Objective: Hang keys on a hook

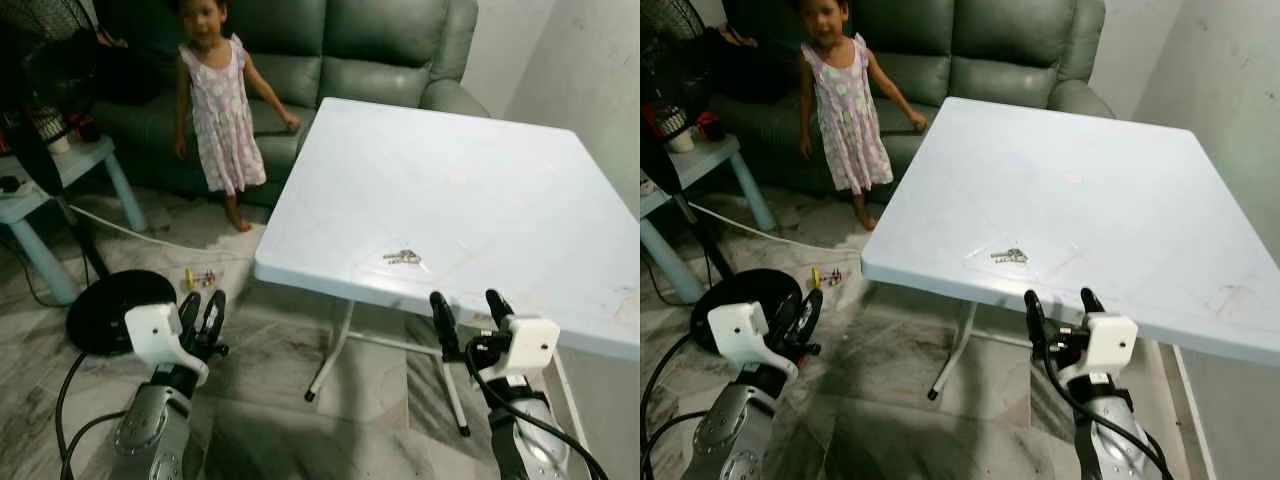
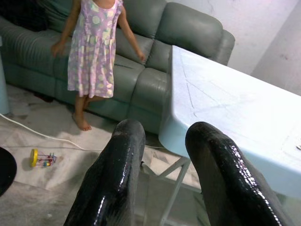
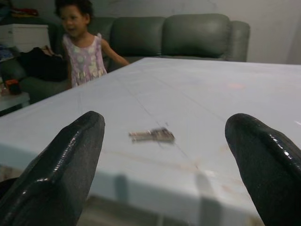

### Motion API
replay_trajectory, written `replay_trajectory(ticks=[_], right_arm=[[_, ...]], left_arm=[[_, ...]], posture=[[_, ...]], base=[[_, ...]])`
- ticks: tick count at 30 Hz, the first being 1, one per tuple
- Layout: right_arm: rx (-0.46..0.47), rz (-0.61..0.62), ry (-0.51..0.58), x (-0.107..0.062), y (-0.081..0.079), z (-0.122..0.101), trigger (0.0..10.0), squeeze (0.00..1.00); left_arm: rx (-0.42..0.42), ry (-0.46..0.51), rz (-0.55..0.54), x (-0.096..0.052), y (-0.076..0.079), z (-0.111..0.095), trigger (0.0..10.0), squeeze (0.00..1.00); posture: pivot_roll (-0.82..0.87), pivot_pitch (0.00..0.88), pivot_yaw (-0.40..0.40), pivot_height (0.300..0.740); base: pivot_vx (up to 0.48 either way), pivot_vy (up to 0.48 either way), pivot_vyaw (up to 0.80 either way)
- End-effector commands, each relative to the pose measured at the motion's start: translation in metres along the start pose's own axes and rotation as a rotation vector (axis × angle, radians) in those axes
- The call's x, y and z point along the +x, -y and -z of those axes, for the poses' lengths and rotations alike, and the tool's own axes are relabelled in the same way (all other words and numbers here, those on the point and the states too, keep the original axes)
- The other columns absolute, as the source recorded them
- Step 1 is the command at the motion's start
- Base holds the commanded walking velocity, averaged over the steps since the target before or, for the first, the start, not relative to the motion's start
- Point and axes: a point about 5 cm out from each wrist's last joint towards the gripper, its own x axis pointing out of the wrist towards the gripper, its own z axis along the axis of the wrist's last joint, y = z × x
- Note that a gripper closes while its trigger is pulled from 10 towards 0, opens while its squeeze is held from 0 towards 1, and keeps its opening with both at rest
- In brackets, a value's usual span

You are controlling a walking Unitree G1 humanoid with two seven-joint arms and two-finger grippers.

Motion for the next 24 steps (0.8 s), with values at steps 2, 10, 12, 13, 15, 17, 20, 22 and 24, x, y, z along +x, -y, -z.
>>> replay_trajectory(ticks=[2,10,12,13,15,17,20,22,24], right_arm=[[0.000,-0.023,0.014,0.003,-0.003,-0.005,10.0,0.00],[-0.003,-0.032,0.010,0.004,-0.004,-0.005,10.0,0.00],[-0.003,-0.034,0.009,0.004,-0.004,-0.005,10.0,0.00],[-0.004,-0.035,0.008,0.004,-0.004,-0.005,10.0,0.00],[0.000,-0.043,0.001,0.004,-0.004,-0.004,10.0,0.00],[-0.019,-0.068,-0.008,0.003,-0.005,-0.004,10.0,0.00],[-0.061,-0.107,-0.026,0.004,-0.006,-0.003,10.0,0.00],[-0.077,-0.121,-0.029,0.005,-0.007,-0.003,10.0,0.00],[-0.084,-0.138,-0.034,0.007,-0.007,-0.004,10.0,0.00]], left_arm=[[-0.003,-0.003,0.021,0.000,0.003,-0.001,10.0,0.00],[-0.008,-0.006,0.035,0.003,0.007,-0.002,10.0,0.00],[0.002,-0.006,0.035,0.004,0.008,-0.002,10.0,0.00],[0.010,0.000,0.032,0.004,0.008,-0.002,10.0,0.00],[0.025,0.001,0.028,0.004,0.010,-0.001,10.0,0.00],[0.023,-0.001,0.029,0.005,0.011,-0.001,10.0,0.00],[0.036,0.001,0.042,0.004,0.013,0.001,10.0,0.00],[0.045,-0.001,0.046,0.004,0.014,0.002,10.0,0.00],[0.049,-0.003,0.053,0.003,0.016,0.003,10.0,0.00]], posture=[[0.10,0.000,-0.060,0.740],[0.10,0.000,-0.060,0.740],[0.10,0.000,-0.060,0.740],[0.10,0.000,-0.060,0.740],[0.10,0.000,-0.060,0.740],[0.10,0.000,-0.060,0.740],[0.09,0.000,-0.060,0.740],[0.09,0.000,-0.060,0.740],[0.09,0.000,-0.061,0.740]], base=[[0.354,0.000,0.00],[0.346,0.000,0.00],[0.142,0.000,0.00],[0.000,0.000,0.00],[0.000,0.000,0.00],[0.000,0.000,0.00],[0.000,0.000,0.00],[0.000,0.000,0.00],[0.000,0.000,0.00]])
